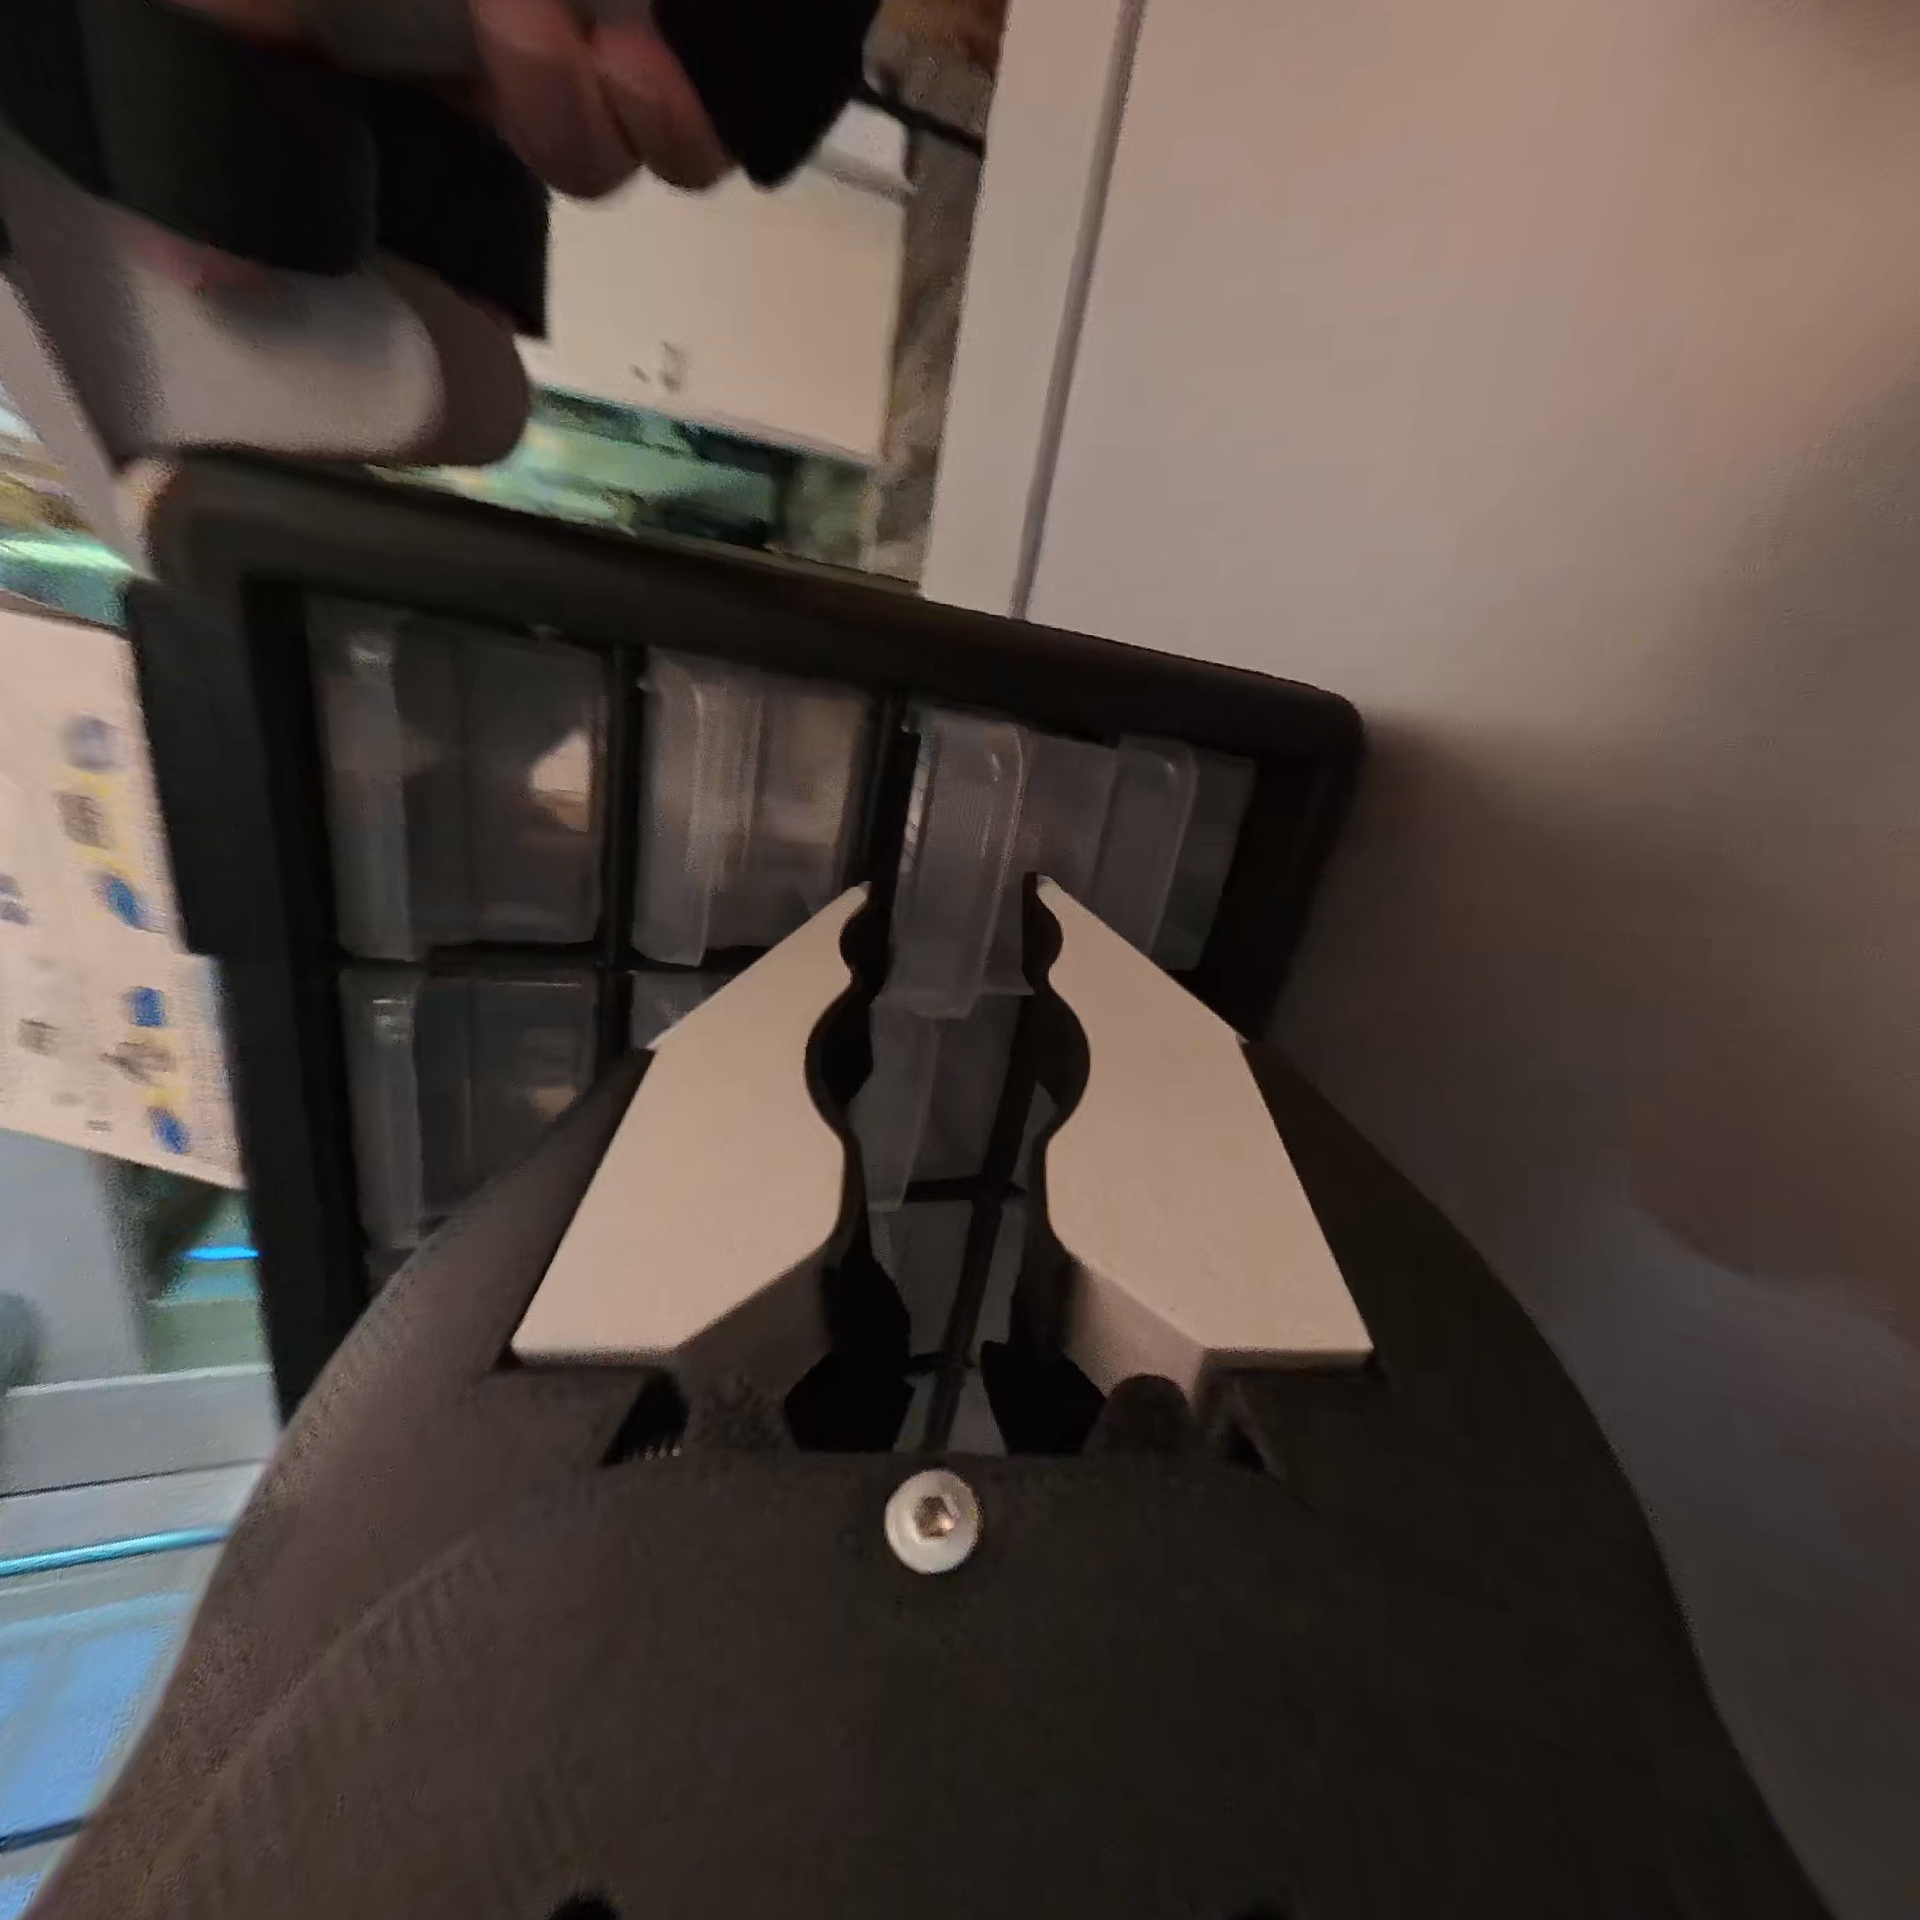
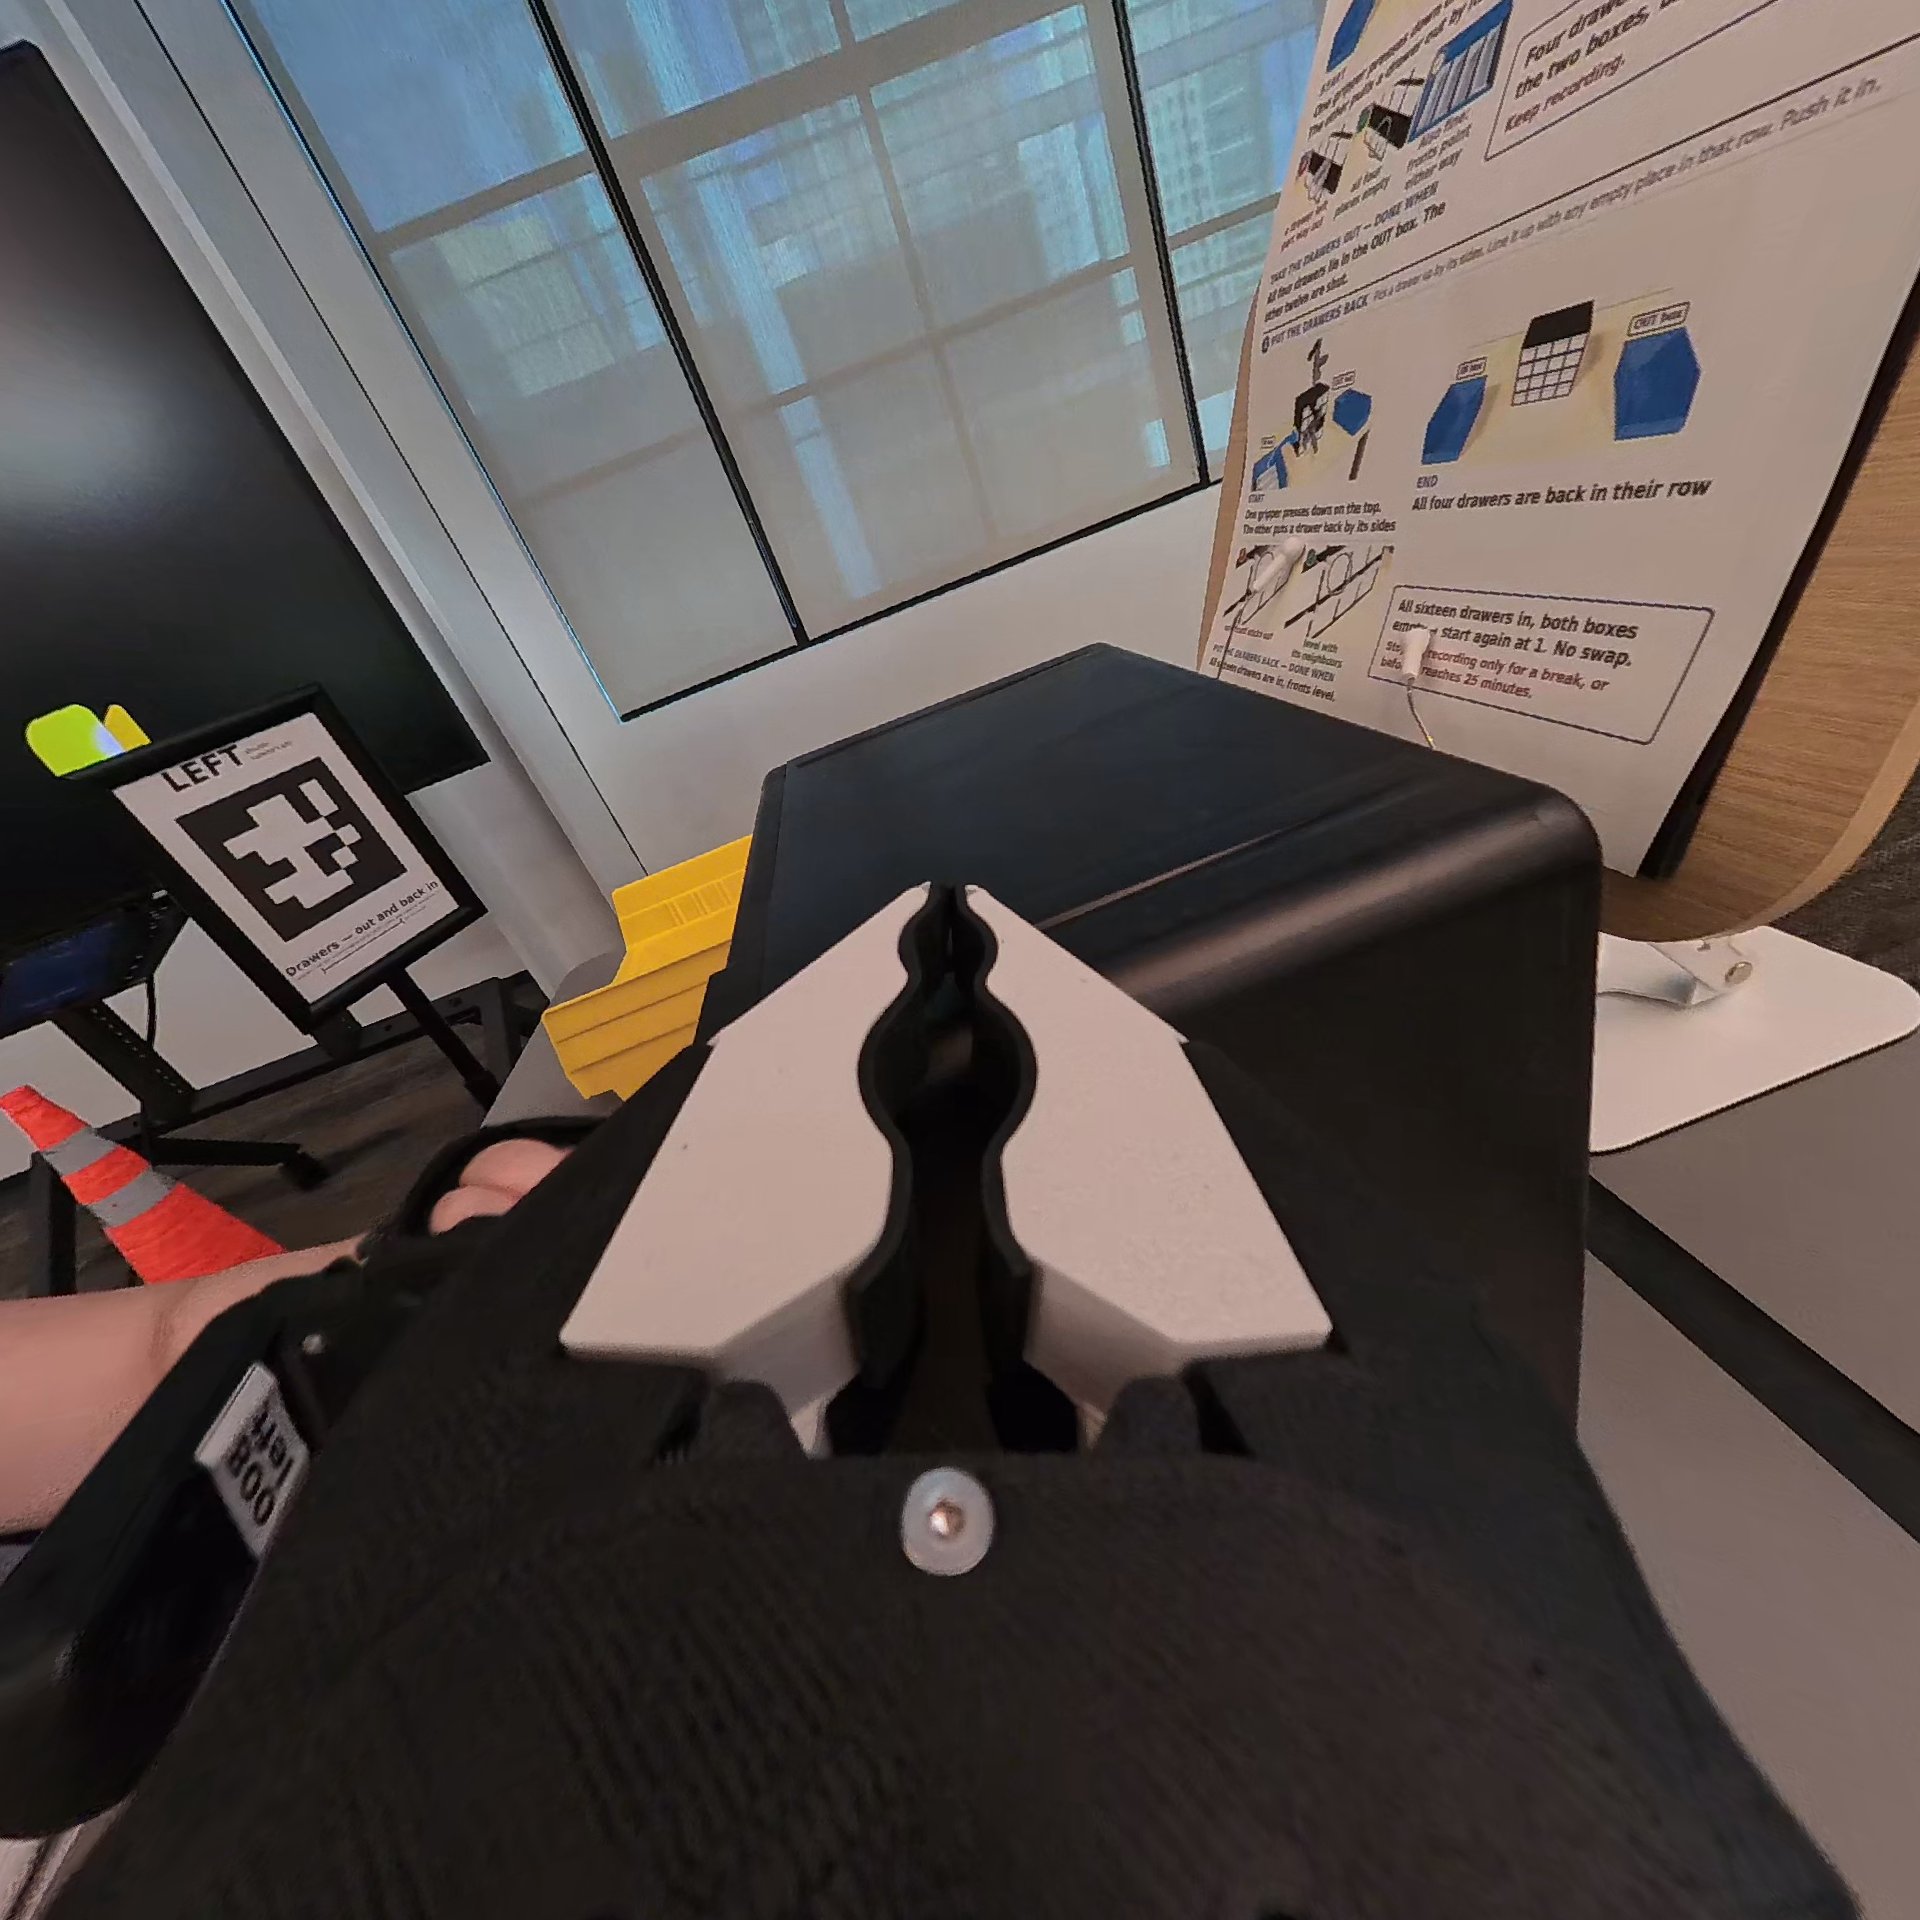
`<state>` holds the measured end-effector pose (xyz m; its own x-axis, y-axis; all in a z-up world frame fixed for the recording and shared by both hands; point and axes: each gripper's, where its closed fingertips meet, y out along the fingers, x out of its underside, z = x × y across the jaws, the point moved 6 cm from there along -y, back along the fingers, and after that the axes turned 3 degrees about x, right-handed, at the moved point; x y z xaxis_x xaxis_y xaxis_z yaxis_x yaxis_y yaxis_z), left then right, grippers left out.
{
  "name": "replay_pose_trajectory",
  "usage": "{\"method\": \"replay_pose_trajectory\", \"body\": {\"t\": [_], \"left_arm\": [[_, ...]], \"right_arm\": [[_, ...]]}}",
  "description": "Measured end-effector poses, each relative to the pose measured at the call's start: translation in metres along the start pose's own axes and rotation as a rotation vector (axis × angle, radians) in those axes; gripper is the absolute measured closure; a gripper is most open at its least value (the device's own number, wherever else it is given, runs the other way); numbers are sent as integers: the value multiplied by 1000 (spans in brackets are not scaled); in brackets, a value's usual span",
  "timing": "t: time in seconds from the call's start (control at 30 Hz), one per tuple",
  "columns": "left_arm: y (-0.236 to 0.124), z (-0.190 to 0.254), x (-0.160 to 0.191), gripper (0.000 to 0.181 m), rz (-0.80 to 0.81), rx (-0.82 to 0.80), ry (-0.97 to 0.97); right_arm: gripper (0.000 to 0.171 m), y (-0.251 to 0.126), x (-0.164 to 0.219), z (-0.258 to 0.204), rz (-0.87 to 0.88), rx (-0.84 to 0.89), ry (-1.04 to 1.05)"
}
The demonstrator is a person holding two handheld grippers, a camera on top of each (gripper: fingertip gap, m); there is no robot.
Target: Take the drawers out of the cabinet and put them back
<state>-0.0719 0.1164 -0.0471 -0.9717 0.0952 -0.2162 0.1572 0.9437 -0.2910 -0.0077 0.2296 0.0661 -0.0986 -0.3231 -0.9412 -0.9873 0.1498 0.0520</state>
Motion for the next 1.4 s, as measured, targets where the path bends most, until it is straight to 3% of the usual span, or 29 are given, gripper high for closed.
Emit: {"method": "replay_pose_trajectory", "body": {"t": [0.1, 0.2, 0.57, 0.77, 0.87, 0.97, 1.07, 1.2, 1.3, 1.4], "left_arm": [[-15, 8, -8, 173, 105, -72, 50], [-16, 9, -5, 179, 97, -81, 54], [7, 3, 4, 176, 23, -49, 14], [-5, -4, 4, 172, 111, 31, -82], [-42, -39, 5, 180, 258, 12, -250], [-77, -103, 22, 179, 382, 2, -486], [-98, -170, 56, 168, 475, -2, -693], [-98, -221, 109, 164, 480, 85, -950], [-82, -223, 144, 155, 447, 211, -1125], [-65, -211, 164, 157, 515, 385, -1210]], "right_arm": [[171, 0, 0, 0, -6, 4, -5], [171, 0, 0, 0, -8, 8, -7], [171, 0, 0, 0, -7, 9, -1], [171, 1, 0, -1, -17, 19, -2], [171, 1, -1, -1, -31, 35, -10], [171, 1, -1, -2, -47, 64, -23], [171, 1, -2, -3, -69, 97, -42], [171, 1, -2, -4, -87, 136, -53], [171, 1, -3, -4, -92, 153, -51], [171, 2, -4, -3, -106, 175, -57]]}}
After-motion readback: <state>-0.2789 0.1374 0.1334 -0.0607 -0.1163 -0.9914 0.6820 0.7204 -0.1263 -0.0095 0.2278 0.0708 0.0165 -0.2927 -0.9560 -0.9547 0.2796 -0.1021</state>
